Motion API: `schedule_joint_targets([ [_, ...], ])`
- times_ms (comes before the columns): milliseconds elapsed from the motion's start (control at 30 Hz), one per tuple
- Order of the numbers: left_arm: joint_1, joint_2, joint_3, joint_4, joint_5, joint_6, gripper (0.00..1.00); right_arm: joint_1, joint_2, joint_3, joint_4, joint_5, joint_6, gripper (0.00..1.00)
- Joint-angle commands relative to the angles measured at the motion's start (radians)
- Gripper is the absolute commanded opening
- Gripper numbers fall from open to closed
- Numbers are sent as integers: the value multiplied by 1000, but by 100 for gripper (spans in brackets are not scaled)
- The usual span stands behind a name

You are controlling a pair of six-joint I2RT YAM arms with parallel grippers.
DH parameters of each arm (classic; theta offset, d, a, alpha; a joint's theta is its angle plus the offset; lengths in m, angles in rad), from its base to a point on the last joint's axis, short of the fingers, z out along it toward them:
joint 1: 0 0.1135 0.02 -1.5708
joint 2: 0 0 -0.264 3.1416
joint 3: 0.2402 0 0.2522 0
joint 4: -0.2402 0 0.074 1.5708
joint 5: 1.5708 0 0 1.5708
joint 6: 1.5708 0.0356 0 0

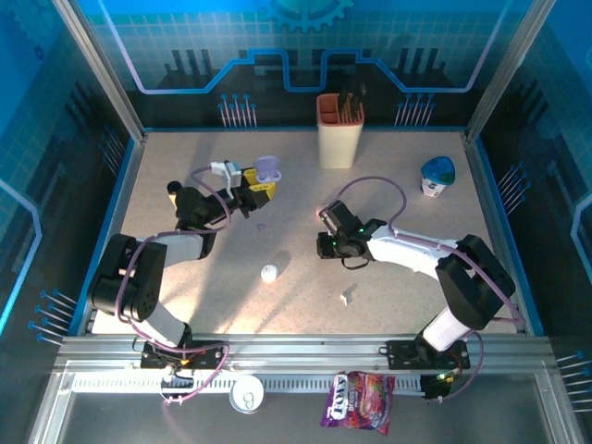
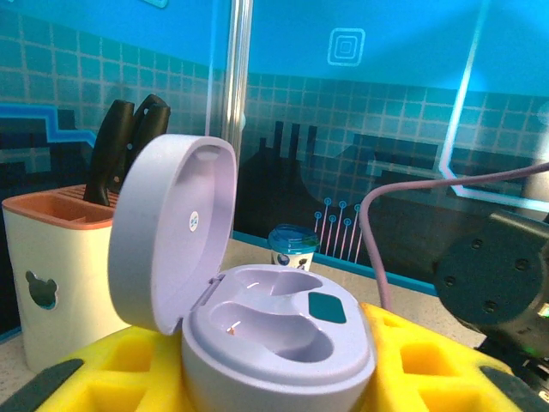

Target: Insert wireless bluetooth earbuds into charging case

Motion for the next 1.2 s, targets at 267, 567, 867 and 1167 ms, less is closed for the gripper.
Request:
schedule_joint_targets([
  [267,-53,55,-21,28,10,78,25,59,-46,22,-233,354,161,18],
  [567,-106,101,-26,-23,2,126,24,63,-78,28,-265,401,175,16],
  [867,-158,127,-15,-97,2,181,25,79,-167,14,-204,418,96,16],
  [1167,-195,145,-28,-98,33,196,25,79,-425,-161,248,241,-225,15],
])
